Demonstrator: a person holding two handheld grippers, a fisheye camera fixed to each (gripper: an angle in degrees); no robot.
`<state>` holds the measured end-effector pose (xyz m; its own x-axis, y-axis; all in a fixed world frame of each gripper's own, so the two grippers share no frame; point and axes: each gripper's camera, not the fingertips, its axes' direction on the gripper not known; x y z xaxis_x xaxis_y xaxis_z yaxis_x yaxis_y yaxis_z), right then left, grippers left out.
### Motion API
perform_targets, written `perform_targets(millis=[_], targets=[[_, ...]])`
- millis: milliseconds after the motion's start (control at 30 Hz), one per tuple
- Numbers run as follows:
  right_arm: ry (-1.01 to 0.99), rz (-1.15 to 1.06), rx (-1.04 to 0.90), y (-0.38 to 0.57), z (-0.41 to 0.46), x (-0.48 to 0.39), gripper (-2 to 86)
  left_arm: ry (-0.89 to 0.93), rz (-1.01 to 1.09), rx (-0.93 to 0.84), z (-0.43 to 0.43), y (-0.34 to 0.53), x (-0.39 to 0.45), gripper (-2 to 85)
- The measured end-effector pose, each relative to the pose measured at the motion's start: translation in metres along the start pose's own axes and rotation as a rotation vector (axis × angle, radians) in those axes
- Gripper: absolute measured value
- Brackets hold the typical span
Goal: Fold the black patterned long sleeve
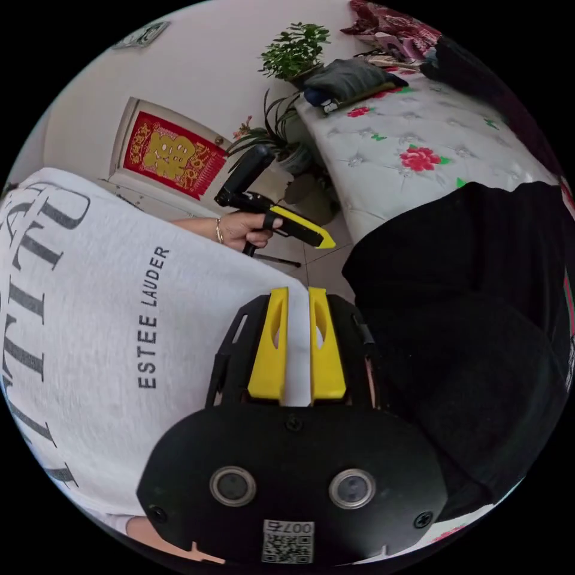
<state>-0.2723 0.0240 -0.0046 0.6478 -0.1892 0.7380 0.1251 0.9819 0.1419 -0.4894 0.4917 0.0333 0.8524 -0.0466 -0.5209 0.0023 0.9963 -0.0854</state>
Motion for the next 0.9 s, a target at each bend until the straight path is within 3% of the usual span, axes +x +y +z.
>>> perform_targets(millis=[133,300,400,667,833,900], targets=[[0.123,0.156,0.089,0.014,-0.01,0.03,6.3,-0.018,0.041,-0.013,0.007,0.017,-0.001,0.3],[0.147,0.267,0.112,0.047,-0.013,0.053,6.2,-0.081,0.347,0.005,0.032,0.033,0.069,5.7],[0.143,0.306,0.157,0.077,-0.023,0.058,6.0,-0.174,0.426,-0.034,0.072,0.036,0.104,6.2],[0.218,0.483,0.282,0.215,-0.052,0.046,6.4,-0.336,0.331,-0.18,0.137,0.029,0.131,-0.4],[0.241,0.656,0.403,0.314,-0.075,0.048,7.2,-0.376,0.284,0.03,0.052,0.055,0.128,-0.6],[0.272,0.71,0.429,0.348,-0.084,0.048,7.7,-0.289,0.268,0.077,0.035,0.067,0.115,-0.2]])
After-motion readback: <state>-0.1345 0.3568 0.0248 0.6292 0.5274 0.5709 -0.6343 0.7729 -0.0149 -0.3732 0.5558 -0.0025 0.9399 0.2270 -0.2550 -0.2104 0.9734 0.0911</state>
